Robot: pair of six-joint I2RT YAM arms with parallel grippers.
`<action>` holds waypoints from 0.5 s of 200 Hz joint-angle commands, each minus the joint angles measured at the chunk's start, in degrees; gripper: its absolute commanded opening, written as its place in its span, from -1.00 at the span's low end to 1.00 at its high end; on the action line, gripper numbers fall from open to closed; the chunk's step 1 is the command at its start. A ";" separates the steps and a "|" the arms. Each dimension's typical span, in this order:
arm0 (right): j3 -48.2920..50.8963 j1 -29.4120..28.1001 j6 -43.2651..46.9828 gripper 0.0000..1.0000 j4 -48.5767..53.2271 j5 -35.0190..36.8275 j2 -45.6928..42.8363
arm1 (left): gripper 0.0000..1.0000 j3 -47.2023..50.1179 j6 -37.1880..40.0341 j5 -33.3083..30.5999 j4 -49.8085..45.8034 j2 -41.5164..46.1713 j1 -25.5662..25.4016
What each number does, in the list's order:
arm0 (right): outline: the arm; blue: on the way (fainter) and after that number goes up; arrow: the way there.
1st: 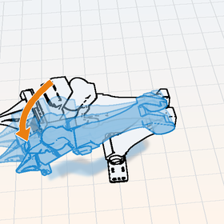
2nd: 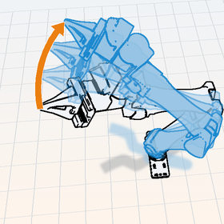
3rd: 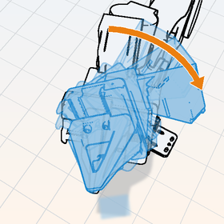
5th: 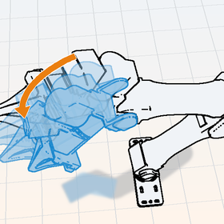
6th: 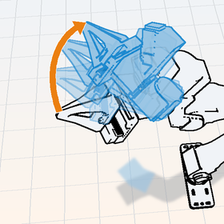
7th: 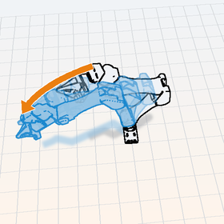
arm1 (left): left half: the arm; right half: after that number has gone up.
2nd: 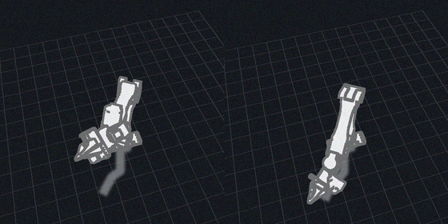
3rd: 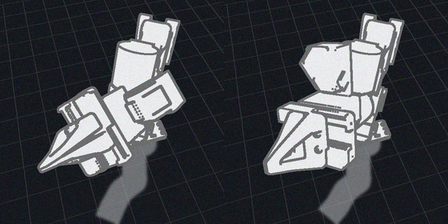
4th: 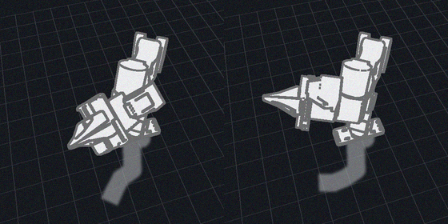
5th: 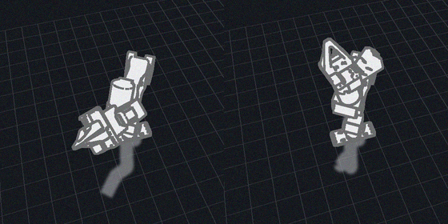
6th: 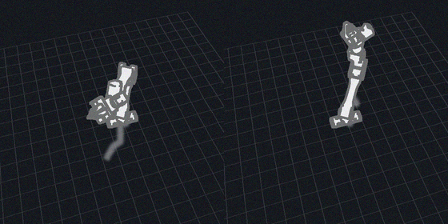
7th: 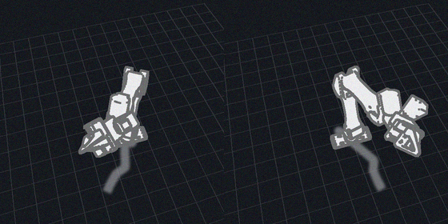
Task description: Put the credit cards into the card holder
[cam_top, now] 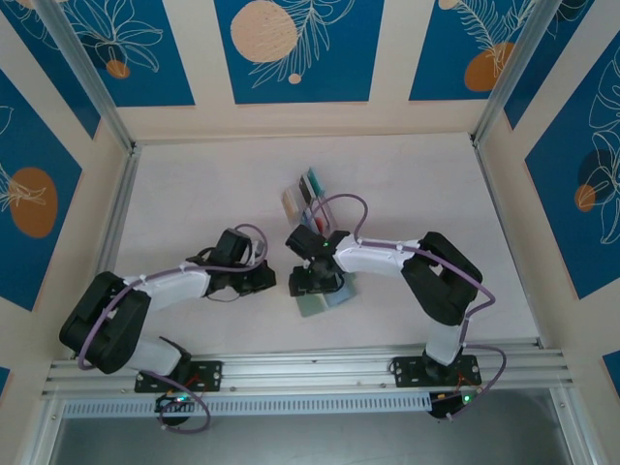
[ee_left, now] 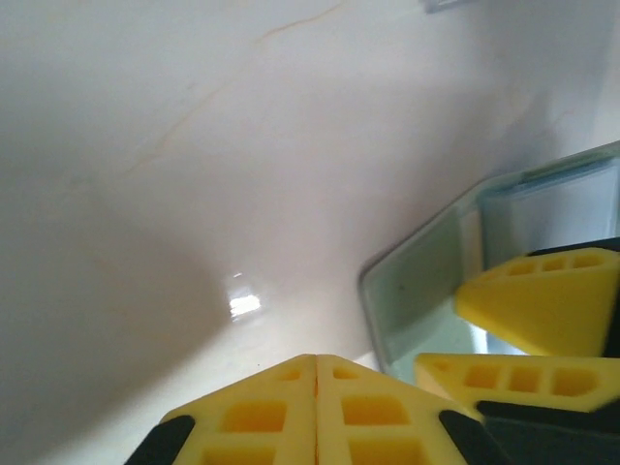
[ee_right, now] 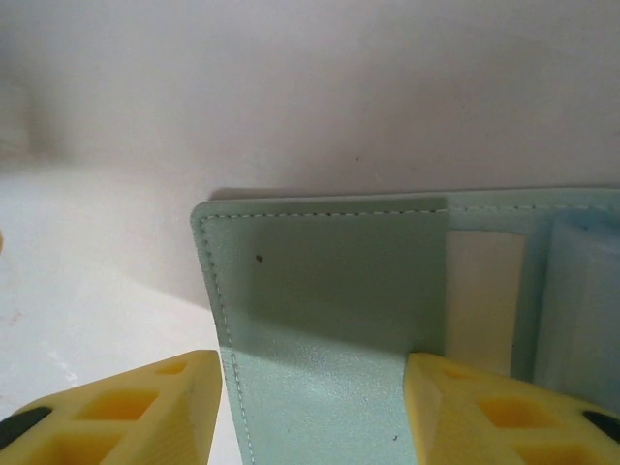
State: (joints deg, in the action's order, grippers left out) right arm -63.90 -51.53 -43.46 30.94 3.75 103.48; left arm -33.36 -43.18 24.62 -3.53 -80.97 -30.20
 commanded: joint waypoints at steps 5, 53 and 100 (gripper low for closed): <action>2.17 1.03 -0.13 -0.17 -4.20 -5.92 -2.03 | -0.98 -4.20 1.52 2.36 -1.86 -0.88 -1.82; 4.08 2.64 -0.99 -0.58 -5.69 -7.35 -2.55 | -1.00 -8.64 -0.52 2.21 0.28 -6.19 -7.14; 5.58 4.36 -1.65 -0.67 -5.49 -7.06 -5.33 | -1.00 -9.30 -2.26 1.25 2.01 -11.01 -10.61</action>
State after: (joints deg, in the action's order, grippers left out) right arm -58.94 -48.10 -44.16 26.09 -1.83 101.71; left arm -42.09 -43.99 25.41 -1.96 -89.89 -38.76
